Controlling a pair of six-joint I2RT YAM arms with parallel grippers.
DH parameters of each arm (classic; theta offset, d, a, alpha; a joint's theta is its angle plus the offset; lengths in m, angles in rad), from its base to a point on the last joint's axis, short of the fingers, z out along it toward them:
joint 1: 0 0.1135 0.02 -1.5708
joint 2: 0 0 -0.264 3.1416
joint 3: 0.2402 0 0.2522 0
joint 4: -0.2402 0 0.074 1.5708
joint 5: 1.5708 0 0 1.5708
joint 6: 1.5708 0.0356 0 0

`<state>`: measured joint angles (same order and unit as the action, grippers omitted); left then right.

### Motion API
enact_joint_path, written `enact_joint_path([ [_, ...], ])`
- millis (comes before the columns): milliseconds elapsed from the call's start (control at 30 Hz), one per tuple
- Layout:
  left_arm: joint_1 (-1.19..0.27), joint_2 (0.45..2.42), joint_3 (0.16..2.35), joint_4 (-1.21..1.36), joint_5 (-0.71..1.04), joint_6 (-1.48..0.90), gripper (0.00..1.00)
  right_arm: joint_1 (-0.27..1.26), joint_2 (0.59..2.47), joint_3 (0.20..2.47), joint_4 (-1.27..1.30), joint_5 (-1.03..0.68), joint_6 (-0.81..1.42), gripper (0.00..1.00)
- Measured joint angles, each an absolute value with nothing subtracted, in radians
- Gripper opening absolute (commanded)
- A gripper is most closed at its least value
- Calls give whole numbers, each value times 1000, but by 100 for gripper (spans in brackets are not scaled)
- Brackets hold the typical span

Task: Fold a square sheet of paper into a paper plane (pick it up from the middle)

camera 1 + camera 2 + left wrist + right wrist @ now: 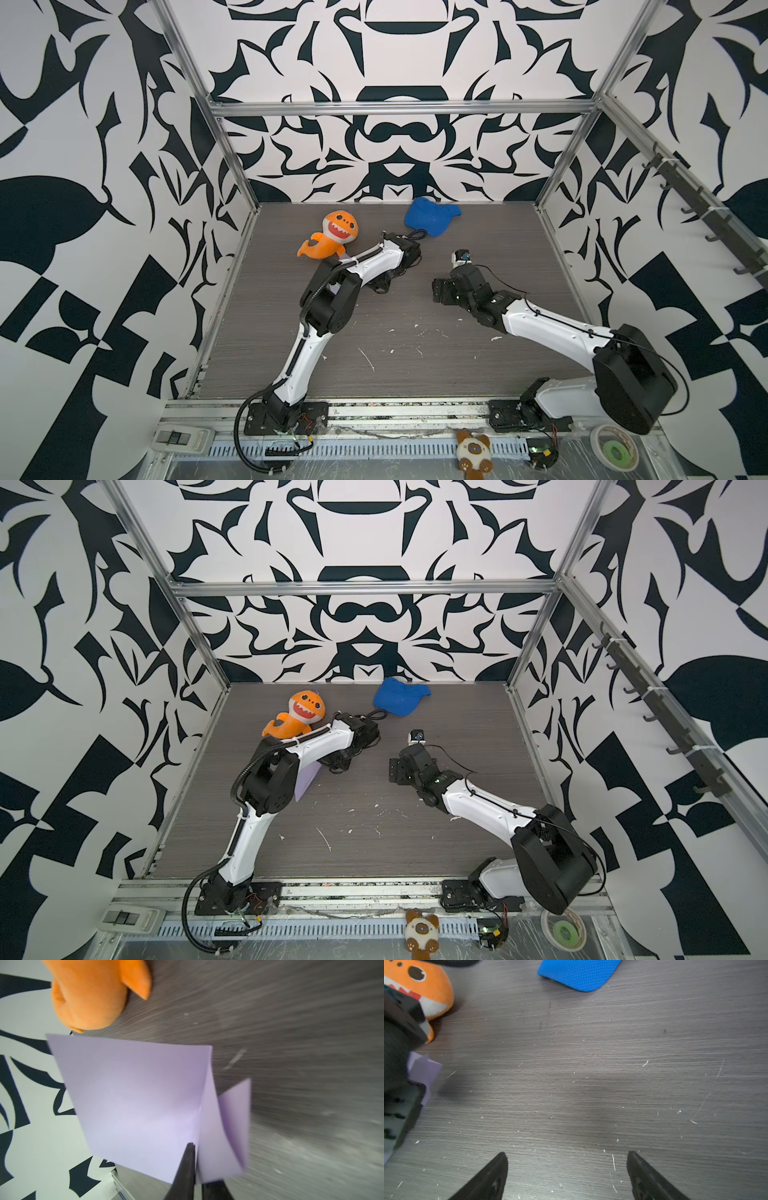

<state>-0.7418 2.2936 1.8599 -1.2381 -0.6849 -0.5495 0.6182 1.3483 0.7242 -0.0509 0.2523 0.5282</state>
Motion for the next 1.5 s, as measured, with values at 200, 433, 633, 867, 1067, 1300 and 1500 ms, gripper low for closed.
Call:
enact_joint_path([
  [200, -765, 2300, 1861, -1214, -644, -562, 22, 609, 1347, 708, -58, 256, 555, 90],
  [433, -761, 2289, 1794, -1151, -562, -580, 33, 603, 1347, 707, -60, 256, 573, 90],
  [633, -759, 2151, 1703, -1061, -416, -575, 40, 598, 1347, 707, -60, 256, 580, 89],
  [867, -751, 1897, 1581, -915, -188, -577, 47, 595, 1346, 707, -60, 253, 585, 89],
  [1067, -658, 1663, 1369, -758, -22, -586, 48, 595, 1351, 708, -58, 224, 585, 88],
  [1300, -508, 1578, 1126, -677, -15, -586, 46, 591, 1444, 748, -46, 109, 581, 84],
  [1500, -501, 1612, 1055, -669, -71, -588, 36, 591, 1511, 758, -6, -5, 593, 83],
])
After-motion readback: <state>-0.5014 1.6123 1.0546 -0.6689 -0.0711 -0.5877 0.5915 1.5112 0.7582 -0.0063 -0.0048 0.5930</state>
